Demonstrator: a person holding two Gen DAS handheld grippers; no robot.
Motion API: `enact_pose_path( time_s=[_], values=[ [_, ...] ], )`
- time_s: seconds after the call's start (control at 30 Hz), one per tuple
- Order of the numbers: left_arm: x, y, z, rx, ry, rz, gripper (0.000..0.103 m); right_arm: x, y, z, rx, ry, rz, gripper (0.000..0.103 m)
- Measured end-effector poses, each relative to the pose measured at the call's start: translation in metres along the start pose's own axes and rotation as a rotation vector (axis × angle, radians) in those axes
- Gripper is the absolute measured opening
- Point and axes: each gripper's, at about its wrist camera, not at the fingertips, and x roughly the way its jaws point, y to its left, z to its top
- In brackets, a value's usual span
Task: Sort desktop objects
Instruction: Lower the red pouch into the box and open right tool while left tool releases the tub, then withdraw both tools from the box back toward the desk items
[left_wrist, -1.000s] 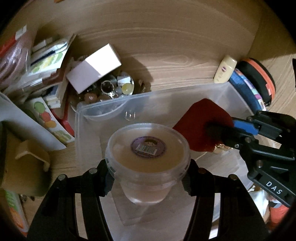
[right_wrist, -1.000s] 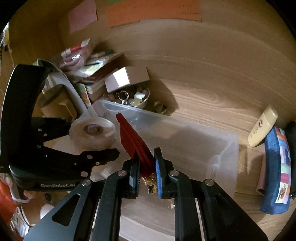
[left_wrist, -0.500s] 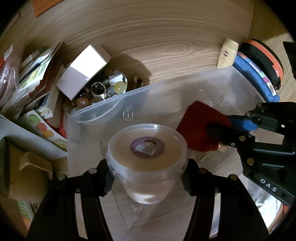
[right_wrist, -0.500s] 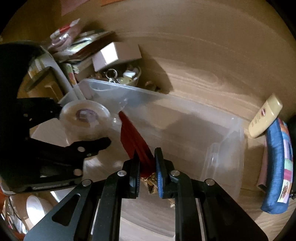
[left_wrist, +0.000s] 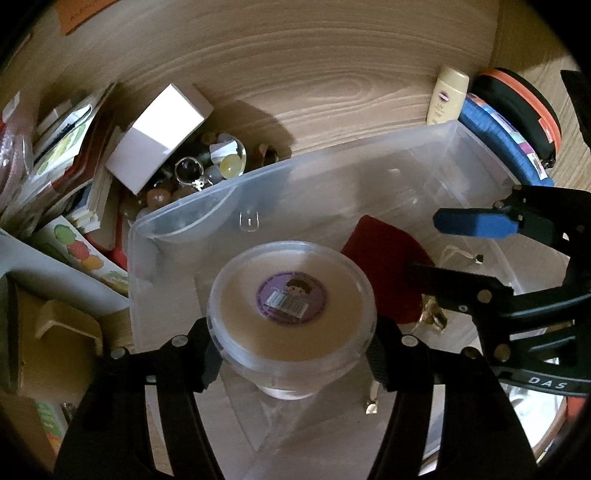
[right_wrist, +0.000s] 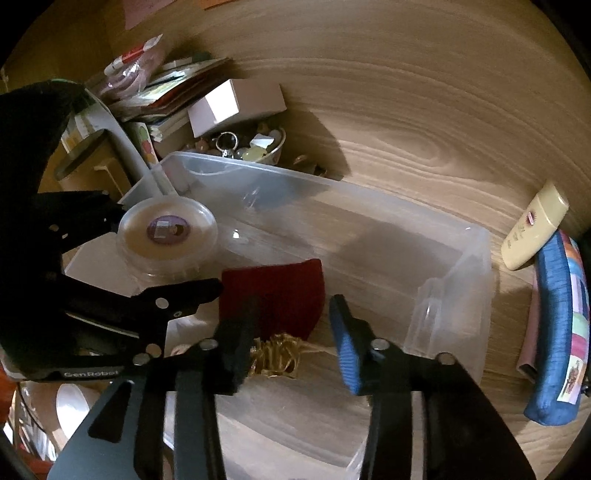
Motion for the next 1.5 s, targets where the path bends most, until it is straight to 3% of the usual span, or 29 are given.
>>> enact_pose_path(
  time_s=[0.17,0.3,0.57,0.73,1.1,1.5],
  values=[
    [-0.002,-0.001,-0.003,0.003,0.016,0.002,0.065,-0.003,0.000,0.002,-0.004,-0.004,0.013,0.044],
    [-0.009,-0.002,-0.003,-0.013,-0.002,0.015,0.077,-0.009,-0.004,0.003,-0.011,-0.022,0.030,0.049],
    [-0.032,-0.003,-0.007,-0.012,-0.040,0.038,0.082,-0.024,-0.002,0.006,-0.035,-0.063,0.034,0.056],
    [-0.053,0.002,-0.015,-0.020,-0.084,0.080,0.089,-0.040,0.005,0.004,-0.062,-0.103,0.005,0.074],
    [-0.096,0.002,-0.032,-0.049,-0.153,0.122,0.094,-0.078,0.020,-0.019,-0.125,-0.150,-0.065,0.080],
    [-0.149,-0.009,-0.073,-0.052,-0.274,0.178,0.099,-0.130,0.046,-0.054,-0.146,-0.229,-0.125,0.086]
  ],
)
